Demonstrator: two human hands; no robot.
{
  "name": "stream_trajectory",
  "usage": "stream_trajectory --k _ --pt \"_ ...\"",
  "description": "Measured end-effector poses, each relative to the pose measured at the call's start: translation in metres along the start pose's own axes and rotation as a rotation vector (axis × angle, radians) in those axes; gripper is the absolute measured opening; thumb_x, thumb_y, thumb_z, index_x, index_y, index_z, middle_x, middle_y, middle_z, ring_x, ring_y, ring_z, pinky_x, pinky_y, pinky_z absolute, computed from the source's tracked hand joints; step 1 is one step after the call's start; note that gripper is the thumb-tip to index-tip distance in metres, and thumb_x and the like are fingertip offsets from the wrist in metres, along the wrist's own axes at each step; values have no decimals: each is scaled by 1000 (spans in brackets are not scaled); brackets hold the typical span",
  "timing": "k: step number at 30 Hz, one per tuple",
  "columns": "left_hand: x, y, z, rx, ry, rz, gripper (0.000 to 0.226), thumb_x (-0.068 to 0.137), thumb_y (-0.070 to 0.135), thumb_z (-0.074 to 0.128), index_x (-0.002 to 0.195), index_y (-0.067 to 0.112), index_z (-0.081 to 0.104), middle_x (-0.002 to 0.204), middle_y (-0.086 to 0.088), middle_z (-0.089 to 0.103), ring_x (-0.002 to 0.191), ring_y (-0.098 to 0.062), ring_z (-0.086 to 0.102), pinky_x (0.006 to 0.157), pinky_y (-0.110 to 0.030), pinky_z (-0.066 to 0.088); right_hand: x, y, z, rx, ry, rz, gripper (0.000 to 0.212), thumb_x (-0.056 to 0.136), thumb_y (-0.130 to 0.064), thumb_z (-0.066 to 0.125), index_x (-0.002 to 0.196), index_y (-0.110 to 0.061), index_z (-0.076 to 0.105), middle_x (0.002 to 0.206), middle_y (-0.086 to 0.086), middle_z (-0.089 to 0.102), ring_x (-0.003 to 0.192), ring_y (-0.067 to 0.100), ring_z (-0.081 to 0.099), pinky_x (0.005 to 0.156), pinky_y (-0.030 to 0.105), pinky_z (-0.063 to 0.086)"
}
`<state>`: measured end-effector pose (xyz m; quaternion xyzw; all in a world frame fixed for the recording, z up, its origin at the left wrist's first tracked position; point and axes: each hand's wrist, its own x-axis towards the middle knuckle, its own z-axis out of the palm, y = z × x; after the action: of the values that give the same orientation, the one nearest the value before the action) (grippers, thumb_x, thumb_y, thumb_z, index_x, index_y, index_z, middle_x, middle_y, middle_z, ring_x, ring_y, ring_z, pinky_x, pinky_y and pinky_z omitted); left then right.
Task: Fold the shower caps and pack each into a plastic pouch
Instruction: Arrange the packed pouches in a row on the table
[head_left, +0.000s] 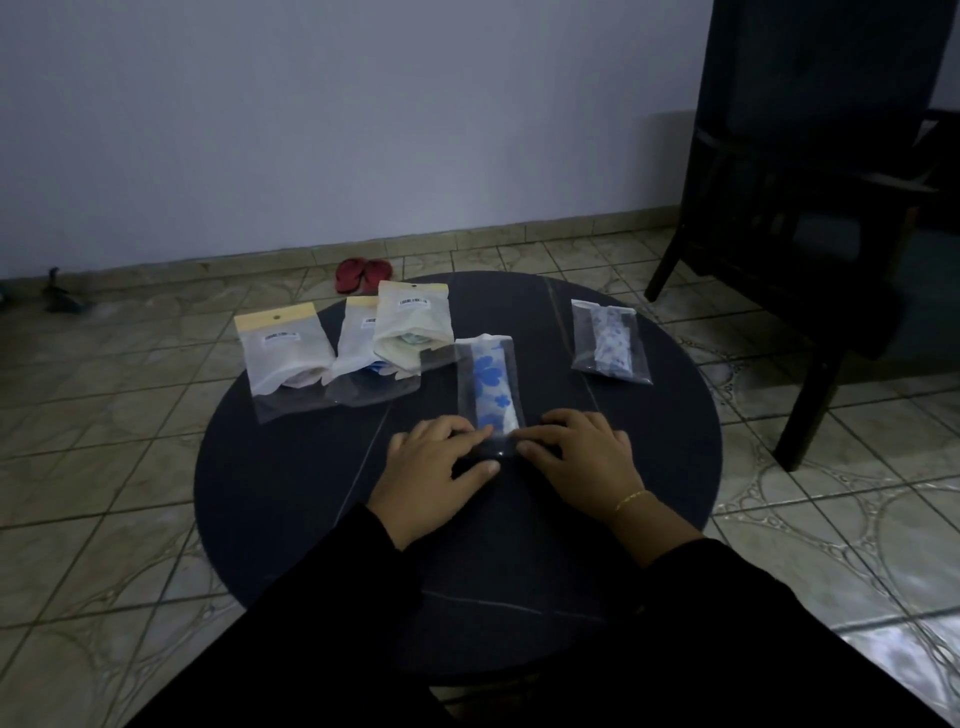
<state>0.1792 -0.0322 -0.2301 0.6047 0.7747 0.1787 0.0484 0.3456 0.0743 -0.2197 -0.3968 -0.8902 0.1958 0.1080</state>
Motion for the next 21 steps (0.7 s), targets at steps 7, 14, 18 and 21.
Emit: stream_trajectory --k 7,14,18,21 --pt "6 -2 0 -229 126 -143 26 92 42 53 116 38 64 119 18 62 117 -5 49 95 -27 26 5 -3 -3 110 26 102 31 91 -53 47 109 -37 66 133 -16 48 126 11 34 96 34 25" --pt "8 2 4 -212 164 -212 26 90 40 59 115 35 63 114 15 60 112 -8 48 88 -24 24 9 -7 0 122 65 170 26 88 -50 54 99 -32 68 128 -16 50 121 10 38 97 35 29" --pt "9 0 5 -147 228 -295 39 86 43 63 123 30 56 121 7 55 115 -16 46 94 -32 33 9 -9 0 122 82 186 18 89 -43 55 93 -30 67 127 -15 51 119 11 40 94 34 29" --pt "11 1 5 -113 214 -335 50 85 46 62 130 28 50 132 4 48 124 -19 39 102 -37 29 4 -11 3 56 124 144 16 90 -39 51 99 -29 59 119 -12 52 115 14 43 90 33 29"
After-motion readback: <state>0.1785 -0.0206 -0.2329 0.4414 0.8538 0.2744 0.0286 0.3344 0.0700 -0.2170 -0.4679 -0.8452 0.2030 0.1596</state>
